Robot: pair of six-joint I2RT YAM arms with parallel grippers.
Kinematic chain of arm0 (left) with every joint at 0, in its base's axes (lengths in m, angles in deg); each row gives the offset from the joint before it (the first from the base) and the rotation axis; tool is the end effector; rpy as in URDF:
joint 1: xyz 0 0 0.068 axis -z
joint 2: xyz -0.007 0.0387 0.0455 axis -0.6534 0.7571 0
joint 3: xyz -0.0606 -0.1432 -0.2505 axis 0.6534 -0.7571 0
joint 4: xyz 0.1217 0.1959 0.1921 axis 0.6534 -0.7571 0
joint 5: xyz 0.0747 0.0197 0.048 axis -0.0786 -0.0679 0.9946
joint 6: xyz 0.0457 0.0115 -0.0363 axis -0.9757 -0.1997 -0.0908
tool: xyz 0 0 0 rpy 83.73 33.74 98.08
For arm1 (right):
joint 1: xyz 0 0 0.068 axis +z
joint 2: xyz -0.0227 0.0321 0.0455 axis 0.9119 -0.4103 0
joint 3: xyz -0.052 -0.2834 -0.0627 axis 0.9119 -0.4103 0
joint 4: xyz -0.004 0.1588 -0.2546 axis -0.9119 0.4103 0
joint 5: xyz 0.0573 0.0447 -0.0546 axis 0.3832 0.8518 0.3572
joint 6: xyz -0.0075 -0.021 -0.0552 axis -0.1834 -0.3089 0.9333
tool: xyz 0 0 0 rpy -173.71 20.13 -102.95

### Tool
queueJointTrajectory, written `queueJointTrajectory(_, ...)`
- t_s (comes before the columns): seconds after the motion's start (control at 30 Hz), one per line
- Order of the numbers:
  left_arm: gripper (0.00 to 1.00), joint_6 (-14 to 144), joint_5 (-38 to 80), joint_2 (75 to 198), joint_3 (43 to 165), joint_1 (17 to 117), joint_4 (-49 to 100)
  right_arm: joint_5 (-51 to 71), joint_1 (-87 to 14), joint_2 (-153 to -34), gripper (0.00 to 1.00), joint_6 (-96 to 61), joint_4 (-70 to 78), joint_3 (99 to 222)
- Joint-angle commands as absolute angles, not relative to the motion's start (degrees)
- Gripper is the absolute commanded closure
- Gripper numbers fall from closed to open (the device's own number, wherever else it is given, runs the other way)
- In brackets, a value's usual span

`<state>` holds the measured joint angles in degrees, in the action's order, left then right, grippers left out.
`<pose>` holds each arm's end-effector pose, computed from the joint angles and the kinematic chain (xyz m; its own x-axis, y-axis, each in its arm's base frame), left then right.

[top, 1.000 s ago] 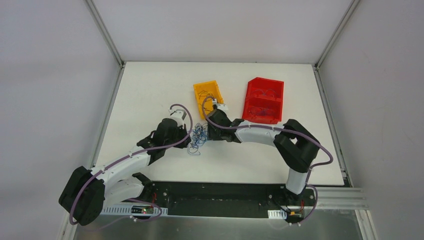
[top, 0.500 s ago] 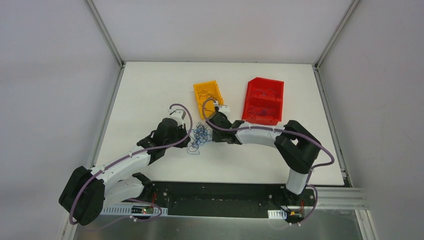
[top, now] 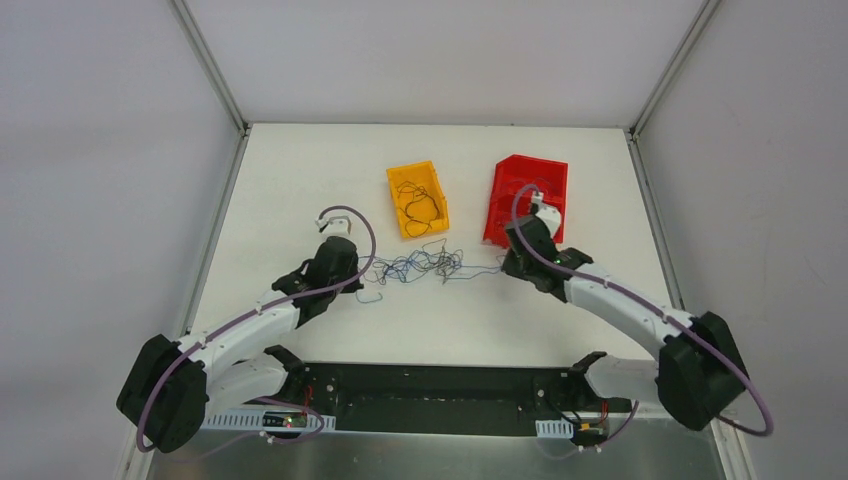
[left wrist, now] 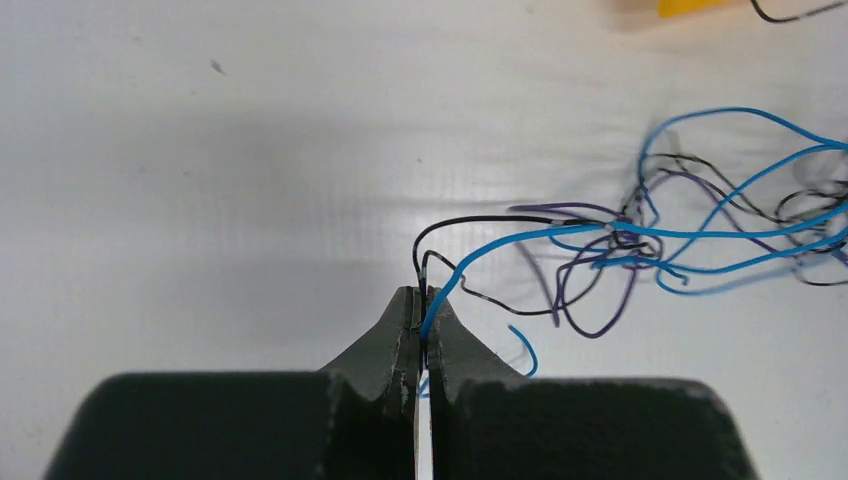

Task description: Untangle the cables

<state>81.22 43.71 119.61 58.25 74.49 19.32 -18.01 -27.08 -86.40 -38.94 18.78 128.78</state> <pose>0.2051 -0.1235 0.1890 -0.6050 -0.1430 -0.7833 0.0939 0.9641 -0.2486 0.2420 0.1743 0.2154 -0.6778 0.0277 -0.7348 -0.0843 0.9898 0.1150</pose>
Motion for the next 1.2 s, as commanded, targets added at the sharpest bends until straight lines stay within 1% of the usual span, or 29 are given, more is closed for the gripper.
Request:
queueJointTrajectory(0.0,1.00,87.1,55.5,119.8,61.8,74.0,13.3,-21.0,-35.8,-74.0,1.00,-39.5,26.8,124.3)
queueJointTrajectory(0.13,1.00,90.3,60.3,119.9,62.5,73.5,9.8,-20.9,-45.4,-65.0,1.00,-38.8,31.0,122.0)
queueJointTrajectory(0.23,1.00,94.2,65.2,118.3,62.7,73.1,6.9,-20.5,-51.0,-61.9,1.00,-38.4,33.9,122.3)
queueJointTrajectory(0.33,1.00,100.9,73.6,114.9,62.5,72.9,1.5,-21.7,-53.2,-60.9,1.00,-38.9,35.6,122.9)
queueJointTrajectory(0.4,1.00,107.5,82.1,111.3,61.3,72.9,-3.1,-24.0,-54.2,-61.1,1.00,-40.1,36.5,123.3)
queueJointTrajectory(0.47,1.00,112.4,86.6,106.5,59.2,72.9,-6.2,-24.0,-55.6,-61.7,1.00,-40.5,36.7,123.8)
queueJointTrajectory(0.53,1.00,113.7,87.2,101.4,57.0,72.9,-6.4,-20.5,-56.4,-62.4,1.00,-39.4,35.8,124.1)
queueJointTrajectory(0.57,1.00,114.2,87.0,99.2,56.1,72.9,-6.2,-16.6,-56.5,-62.4,1.00,-38.2,34.7,124.1)
queueJointTrajectory(0.6,1.00,114.3,86.8,97.8,55.3,72.9,-6.0,-12.7,-56.5,-62.3,1.00,-37.2,33.5,123.7)
queueJointTrajectory(0.67,1.00,113.6,86.2,96.2,54.7,72.9,-5.2,-9.0,-56.5,-61.6,1.00,-37.5,32.5,123.1)
queueJointTrajectory(0.77,1.00,110.9,84.7,97.5,54.9,72.9,-2.8,-3.2,-56.4,-60.4,1.00,-35.1,31.2,122.2)
queueJointTrajectory(0.83,1.00,106.3,81.1,100.2,55.7,72.9,0.1,2.7,-56.4,-60.0,1.00,-32.9,30.2,121.5)
queueJointTrajectory(0.87,1.00,104.2,79.3,101.5,56.3,72.9,1.2,5.2,-56.3,-59.9,0.98,-32.0,30.1,121.3)
queueJointTrajectory(0.9,1.00,102.1,77.2,102.9,56.9,72.9,2.3,6.9,-56.2,-60.1,0.93,-31.3,30.2,121.3)
queueJointTrajectory(0.93,1.00,99.8,75.1,104.2,57.5,72.9,3.4,8.2,-56.1,-60.4,0.84,-30.8,30.5,121.4)
queueJointTrajectory(1.0,1.00,95.9,70.3,107.1,58.4,72.9,5.6,10.0,-55.1,-61.5,0.54,-30.1,30.9,121.9)
queueJointTrajectory(1.03,1.00,94.8,68.6,108.2,58.7,72.9,6.7,11.2,-54.5,-61.9,0.45,-29.9,30.6,122.0)
queueJointTrajectory(1.07,1.00,93.9,67.0,109.4,58.9,72.9,7.6,12.0,-53.1,-62.4,0.40,-29.8,30.2,122.4)
queueJointTrajectory(1.17,1.00,91.4,64.3,111.4,59.1,72.9,10.0,9.5,-45.9,-64.5,0.36,-29.7,28.6,124.8)
